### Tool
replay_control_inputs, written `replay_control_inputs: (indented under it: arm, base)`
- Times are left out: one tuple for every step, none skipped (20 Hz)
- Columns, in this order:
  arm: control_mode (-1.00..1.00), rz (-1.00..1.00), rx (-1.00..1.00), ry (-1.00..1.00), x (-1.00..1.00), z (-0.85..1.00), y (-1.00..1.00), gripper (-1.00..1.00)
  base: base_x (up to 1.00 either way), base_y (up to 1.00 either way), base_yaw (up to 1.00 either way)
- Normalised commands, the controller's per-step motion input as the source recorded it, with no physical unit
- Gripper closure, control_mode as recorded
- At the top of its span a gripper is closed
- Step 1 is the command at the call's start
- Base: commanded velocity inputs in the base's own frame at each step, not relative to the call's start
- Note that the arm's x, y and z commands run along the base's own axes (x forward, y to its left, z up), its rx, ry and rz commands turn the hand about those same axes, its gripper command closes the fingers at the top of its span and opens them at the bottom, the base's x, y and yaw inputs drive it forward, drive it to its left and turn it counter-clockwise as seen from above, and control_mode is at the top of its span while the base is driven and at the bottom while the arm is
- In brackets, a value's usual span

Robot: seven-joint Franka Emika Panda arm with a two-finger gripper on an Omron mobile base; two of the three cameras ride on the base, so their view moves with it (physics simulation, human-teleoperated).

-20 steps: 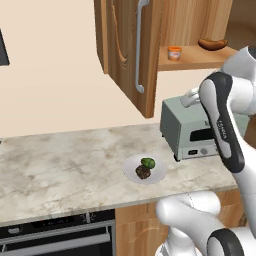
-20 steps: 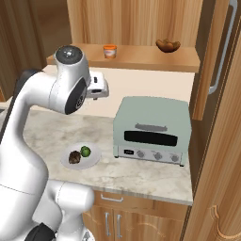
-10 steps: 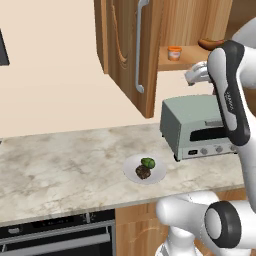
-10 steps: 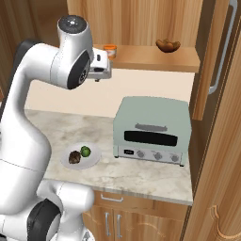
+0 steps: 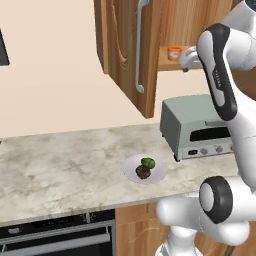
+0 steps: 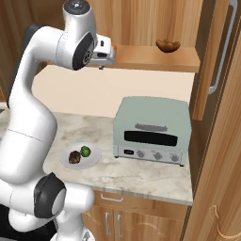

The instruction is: Pick the avocado and bread from the counter and place them on the plate. Then pick the jam from the cabinet and place it next to the plate. Lastly close the cabinet door.

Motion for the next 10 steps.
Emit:
replay_control_inputs:
  arm:
    - [-1.0, -0.04, 0.0, 0.0, 0.46, 0.0, 0.0, -1.0]
    - [-1.0, -0.03, 0.0, 0.0, 0.44, 0.0, 0.0, -1.0]
    - [-1.0, -0.04, 0.0, 0.01, 0.43, 0.0, 0.0, -1.0]
    - [-1.0, -0.03, 0.0, 0.02, 0.43, 0.0, 0.0, -1.0]
    - [-1.0, -0.03, 0.0, 0.02, 0.41, 0.0, 0.0, -1.0]
    - [-1.0, -0.03, 0.0, 0.03, 0.41, 0.0, 0.0, -1.0]
    - [-1.0, -0.03, 0.0, 0.03, 0.38, 0.0, 0.0, -1.0]
    - [-1.0, -0.03, 0.0, 0.03, 0.36, 0.0, 0.0, -1.0]
    - [-1.0, -0.03, 0.0, 0.03, 0.34, 0.0, 0.0, -1.0]
    - [-1.0, -0.02, 0.0, 0.04, 0.34, 0.0, 0.0, -1.0]
  base:
    - [0.0, 0.0, 0.0]
    - [0.0, 0.0, 0.0]
    - [0.0, 0.0, 0.0]
    - [0.0, 0.0, 0.0]
    - [0.0, 0.0, 0.0]
    - [0.0, 0.0, 0.0]
    - [0.0, 0.0, 0.0]
    - [0.0, 0.0, 0.0]
    - [0.0, 0.0, 0.0]
    - [0.0, 0.0, 0.0]
